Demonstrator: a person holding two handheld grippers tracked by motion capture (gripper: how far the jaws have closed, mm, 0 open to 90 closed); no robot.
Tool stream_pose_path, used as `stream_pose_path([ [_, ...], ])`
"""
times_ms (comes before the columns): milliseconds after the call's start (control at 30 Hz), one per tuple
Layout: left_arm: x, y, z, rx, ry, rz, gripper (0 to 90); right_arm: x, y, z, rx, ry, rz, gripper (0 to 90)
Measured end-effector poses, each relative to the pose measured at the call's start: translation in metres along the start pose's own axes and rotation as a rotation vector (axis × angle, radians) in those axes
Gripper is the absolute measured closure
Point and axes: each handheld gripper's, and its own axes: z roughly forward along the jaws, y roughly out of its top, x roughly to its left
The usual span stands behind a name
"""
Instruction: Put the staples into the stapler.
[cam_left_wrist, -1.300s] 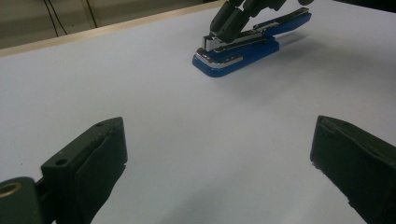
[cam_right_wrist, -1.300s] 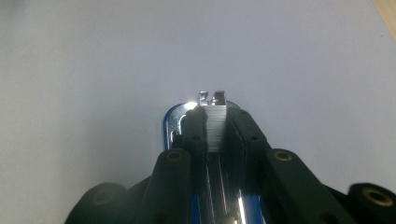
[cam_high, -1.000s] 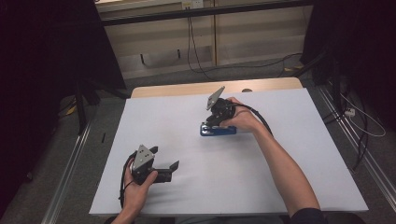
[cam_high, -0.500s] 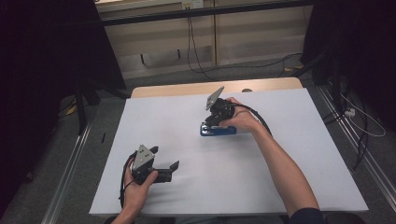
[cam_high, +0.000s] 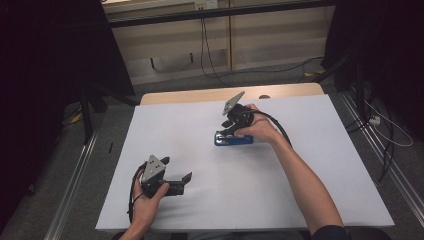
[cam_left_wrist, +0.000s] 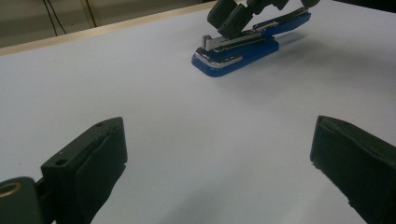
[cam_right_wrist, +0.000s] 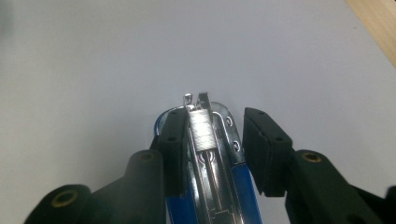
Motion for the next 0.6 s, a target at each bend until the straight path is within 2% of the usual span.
stream_pose_path([
  [67,0.0,0.0,0.0,0.002,-0.001,0.0,4.0,0.0,-0.002,-0.001,-0.007,-0.022,0.026,50.8],
  [167,0.0,0.0,0.0,-0.001,-0.002,-0.005,4.0,0.0,-0.007,-0.003,-0.03,-0.034,0.095,41.6],
  [400,0.0,0.0,0.002,0.004,0.004,-0.005,4.0,0.003,-0.011,-0.01,-0.075,-0.08,0.156,26.9],
  [600,0.0,0.001,0.007,0.006,0.004,-0.032,4.0,0.011,-0.018,-0.016,-0.102,-0.143,0.246,13.3],
])
